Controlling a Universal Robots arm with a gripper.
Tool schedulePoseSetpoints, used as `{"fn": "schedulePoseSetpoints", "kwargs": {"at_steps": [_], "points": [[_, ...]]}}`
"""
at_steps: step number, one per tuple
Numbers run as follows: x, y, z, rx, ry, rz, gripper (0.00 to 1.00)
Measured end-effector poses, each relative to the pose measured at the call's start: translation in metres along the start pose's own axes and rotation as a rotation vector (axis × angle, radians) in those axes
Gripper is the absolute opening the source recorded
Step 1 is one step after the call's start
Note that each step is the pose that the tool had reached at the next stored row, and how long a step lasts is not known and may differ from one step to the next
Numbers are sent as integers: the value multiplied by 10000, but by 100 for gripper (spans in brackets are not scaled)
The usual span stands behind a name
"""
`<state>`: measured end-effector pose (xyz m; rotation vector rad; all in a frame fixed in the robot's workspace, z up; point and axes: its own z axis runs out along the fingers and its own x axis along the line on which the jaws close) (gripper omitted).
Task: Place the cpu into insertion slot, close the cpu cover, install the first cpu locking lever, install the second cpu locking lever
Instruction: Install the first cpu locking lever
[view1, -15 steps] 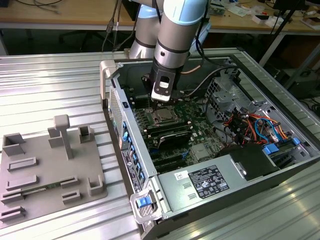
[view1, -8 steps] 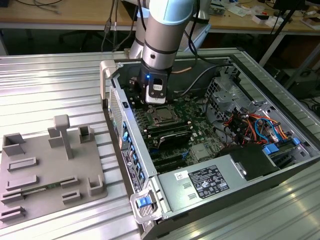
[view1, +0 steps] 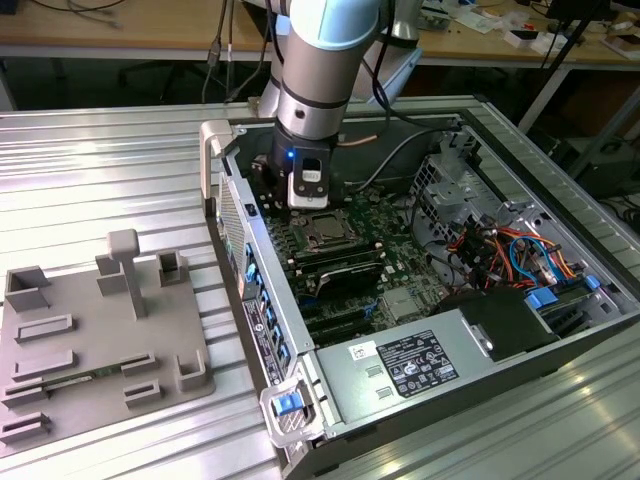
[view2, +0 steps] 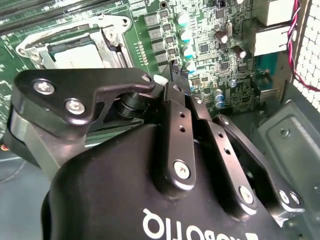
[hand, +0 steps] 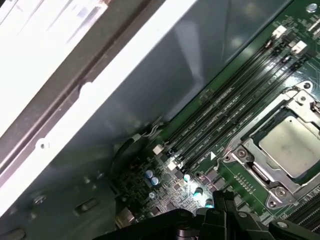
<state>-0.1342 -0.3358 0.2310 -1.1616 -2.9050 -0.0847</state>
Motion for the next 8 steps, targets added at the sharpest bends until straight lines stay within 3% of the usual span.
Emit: {"fn": "schedulePoseSetpoints", "kwargs": {"at_steps": [5,8], "points": [[25,5,-15,5,11,-238,11],[82,64,-25,7,16,-323,11]]}}
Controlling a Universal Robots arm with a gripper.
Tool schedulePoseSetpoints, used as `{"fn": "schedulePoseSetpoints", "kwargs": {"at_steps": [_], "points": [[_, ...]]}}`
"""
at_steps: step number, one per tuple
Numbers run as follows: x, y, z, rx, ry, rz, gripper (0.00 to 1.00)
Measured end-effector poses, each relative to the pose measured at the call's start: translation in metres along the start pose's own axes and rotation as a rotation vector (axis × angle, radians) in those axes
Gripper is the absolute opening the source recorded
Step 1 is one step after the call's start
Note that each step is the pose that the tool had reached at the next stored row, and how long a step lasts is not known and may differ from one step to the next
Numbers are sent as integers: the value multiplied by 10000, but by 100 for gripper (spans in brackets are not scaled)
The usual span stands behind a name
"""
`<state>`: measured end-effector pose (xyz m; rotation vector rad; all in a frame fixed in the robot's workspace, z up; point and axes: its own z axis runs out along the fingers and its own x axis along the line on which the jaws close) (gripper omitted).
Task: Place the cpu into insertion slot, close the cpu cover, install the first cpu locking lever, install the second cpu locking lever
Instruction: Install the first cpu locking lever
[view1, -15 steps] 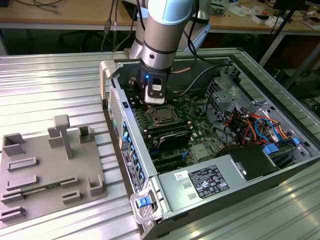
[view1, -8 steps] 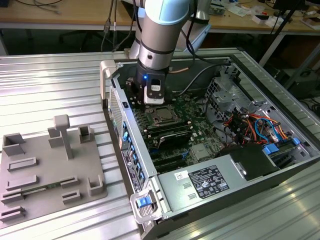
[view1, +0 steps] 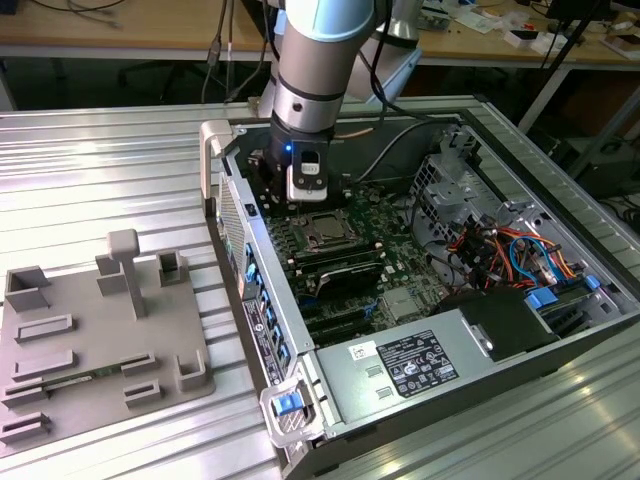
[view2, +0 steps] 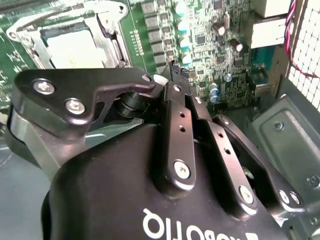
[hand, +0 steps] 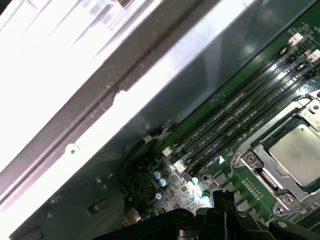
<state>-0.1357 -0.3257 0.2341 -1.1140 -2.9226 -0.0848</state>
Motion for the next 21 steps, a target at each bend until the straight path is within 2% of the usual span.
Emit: {"fn": "schedulePoseSetpoints", "kwargs": {"at_steps": [2,6,11,17,21], "points": [[22,24,-1,2,3,-68,11],[55,61,2,17,26,-563,11],[56,93,3,22,32,-701,11],[9,138,5,25,38,-812,11],[-48,189,7,27,40,-868,11]]}}
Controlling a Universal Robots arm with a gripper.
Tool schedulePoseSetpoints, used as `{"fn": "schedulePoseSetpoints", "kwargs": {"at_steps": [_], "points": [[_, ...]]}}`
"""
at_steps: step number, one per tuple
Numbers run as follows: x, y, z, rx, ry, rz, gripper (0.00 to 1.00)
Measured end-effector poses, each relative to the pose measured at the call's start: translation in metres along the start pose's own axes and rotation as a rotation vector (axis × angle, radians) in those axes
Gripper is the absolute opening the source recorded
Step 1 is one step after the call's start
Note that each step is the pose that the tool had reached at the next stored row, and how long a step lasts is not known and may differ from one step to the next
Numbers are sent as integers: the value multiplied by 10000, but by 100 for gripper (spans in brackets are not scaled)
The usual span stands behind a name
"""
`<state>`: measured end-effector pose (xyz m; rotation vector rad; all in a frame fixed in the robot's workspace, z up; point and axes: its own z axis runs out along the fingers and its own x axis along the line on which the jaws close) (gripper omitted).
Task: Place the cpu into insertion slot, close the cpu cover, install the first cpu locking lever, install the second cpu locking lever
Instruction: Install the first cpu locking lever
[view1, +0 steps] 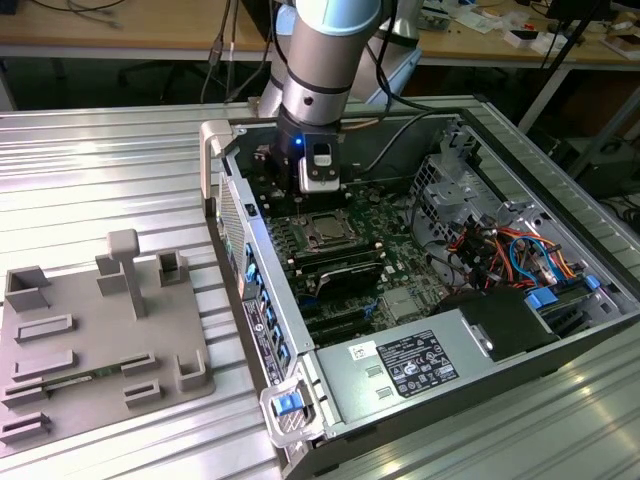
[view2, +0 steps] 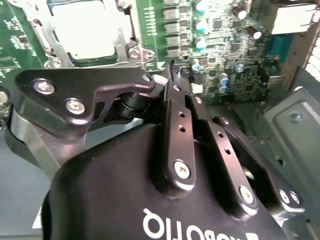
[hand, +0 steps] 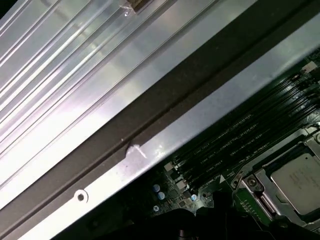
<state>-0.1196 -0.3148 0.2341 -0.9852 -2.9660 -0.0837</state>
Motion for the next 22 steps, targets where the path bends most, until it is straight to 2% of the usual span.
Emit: {"fn": "schedulePoseSetpoints", "kwargs": {"at_steps": [7,11,13,22], "points": [[-170,126,7,5,7,-157,11],[-205,152,10,8,12,-268,11],[-219,162,12,13,21,-457,11],[-224,166,25,67,102,-2311,11]]}}
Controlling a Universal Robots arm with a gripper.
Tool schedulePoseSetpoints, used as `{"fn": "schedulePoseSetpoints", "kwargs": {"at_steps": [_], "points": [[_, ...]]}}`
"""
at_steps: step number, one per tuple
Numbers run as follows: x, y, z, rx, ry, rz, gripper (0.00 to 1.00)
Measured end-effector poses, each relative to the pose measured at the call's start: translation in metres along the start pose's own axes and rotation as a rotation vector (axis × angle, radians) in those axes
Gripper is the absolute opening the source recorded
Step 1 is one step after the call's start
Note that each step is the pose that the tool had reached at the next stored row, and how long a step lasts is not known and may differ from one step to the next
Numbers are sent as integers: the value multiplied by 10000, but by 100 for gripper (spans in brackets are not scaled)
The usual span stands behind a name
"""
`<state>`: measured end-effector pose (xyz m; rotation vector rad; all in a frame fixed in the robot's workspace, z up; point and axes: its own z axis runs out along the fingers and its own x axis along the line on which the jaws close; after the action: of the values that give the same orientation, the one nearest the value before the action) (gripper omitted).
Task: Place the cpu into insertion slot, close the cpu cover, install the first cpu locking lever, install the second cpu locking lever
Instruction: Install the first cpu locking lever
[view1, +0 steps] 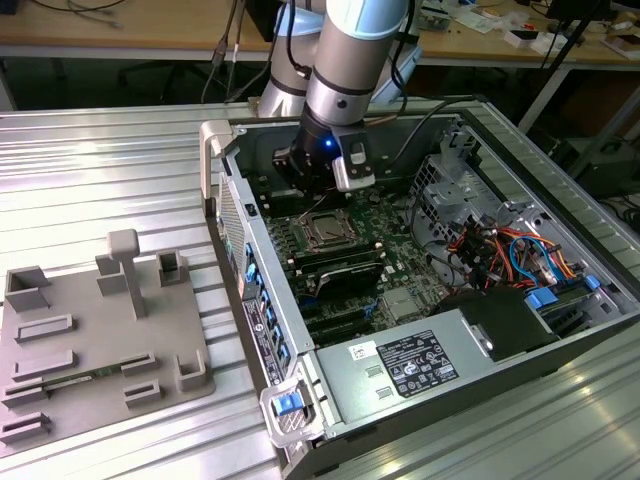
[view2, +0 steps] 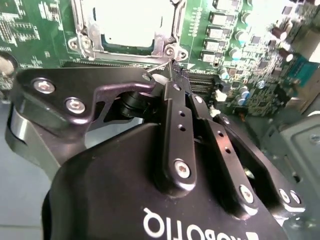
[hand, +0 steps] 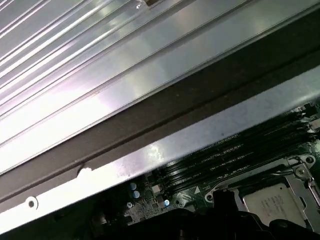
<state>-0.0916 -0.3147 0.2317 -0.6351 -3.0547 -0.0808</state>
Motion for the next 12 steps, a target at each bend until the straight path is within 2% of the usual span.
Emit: {"fn": "schedulePoseSetpoints", "kwargs": {"at_steps": [1,2,8,11,12], "points": [[0,-1,6,10,9,-371,11],[-12,4,11,15,15,-557,11],[-32,13,14,11,30,-784,11],[-36,15,15,5,62,-1275,11],[-38,15,15,10,77,-1593,11]]}}
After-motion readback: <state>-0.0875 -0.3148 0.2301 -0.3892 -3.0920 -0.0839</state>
